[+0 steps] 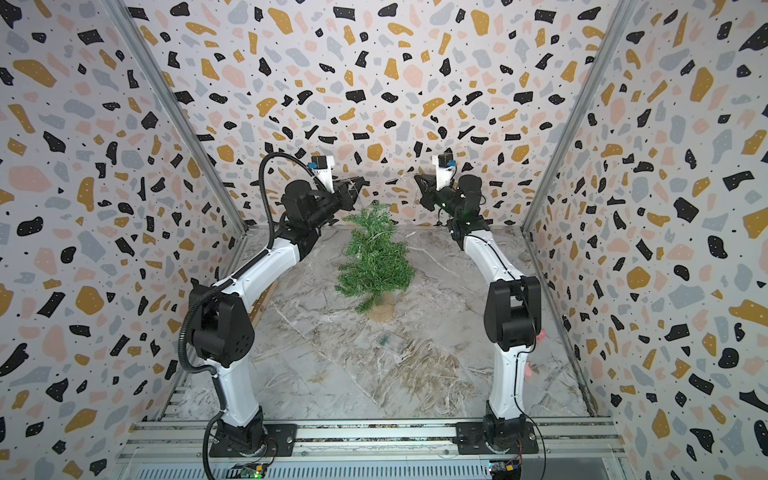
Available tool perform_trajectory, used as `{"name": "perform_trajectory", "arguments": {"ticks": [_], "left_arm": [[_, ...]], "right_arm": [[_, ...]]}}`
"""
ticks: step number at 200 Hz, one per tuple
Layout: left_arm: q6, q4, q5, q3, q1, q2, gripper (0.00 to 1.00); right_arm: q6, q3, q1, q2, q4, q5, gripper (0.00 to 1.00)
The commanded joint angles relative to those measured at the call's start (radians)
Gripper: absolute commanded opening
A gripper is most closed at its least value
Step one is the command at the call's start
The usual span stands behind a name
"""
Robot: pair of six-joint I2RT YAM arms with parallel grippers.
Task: Wrap string light around the christmas tree
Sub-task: Wrap the light string around the Christmas tree.
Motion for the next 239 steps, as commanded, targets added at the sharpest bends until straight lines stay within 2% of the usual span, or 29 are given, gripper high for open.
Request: {"name": "perform_trajectory", "arguments": {"ticks": [1, 25, 56, 93, 111, 132, 161, 195, 239], "left_arm": [[0.001, 0.052, -0.006, -0.005, 0.014, -0.039, 0.00], [-0.005, 0.038, 0.018, -0.022, 0.014, -0.047, 0.00], [-0.029, 0.056, 0.035, -0.055, 0.014, -0.056, 0.12], [-0.074, 0.072, 0.084, -0.069, 0.013, -0.063, 0.16], [-0.082, 0.061, 0.127, -0.091, 0.015, -0.076, 0.25], [-0.079, 0.034, 0.177, -0.125, 0.014, -0.100, 0.41], [-0.005, -0.072, 0.201, -0.159, 0.013, -0.156, 0.51], [0.087, -0.253, 0.198, -0.160, 0.016, -0.200, 0.53], [0.115, -0.397, 0.102, -0.216, 0.036, -0.292, 0.52]], "right_arm": [[0.007, -0.033, -0.022, -0.073, -0.013, 0.060, 0.04], [-0.026, -0.072, -0.022, -0.115, -0.014, 0.093, 0.04], [-0.050, -0.076, -0.024, -0.148, -0.047, 0.111, 0.04], [-0.084, -0.085, -0.026, -0.186, -0.129, 0.185, 0.07], [-0.079, -0.140, -0.032, -0.230, -0.123, 0.222, 0.10], [-0.060, -0.200, -0.038, -0.278, -0.108, 0.250, 0.11], [-0.060, -0.250, -0.041, -0.334, -0.157, 0.323, 0.11], [-0.047, -0.337, -0.044, -0.413, -0.153, 0.355, 0.11], [-0.087, -0.404, -0.047, -0.507, -0.209, 0.422, 0.12]]}}
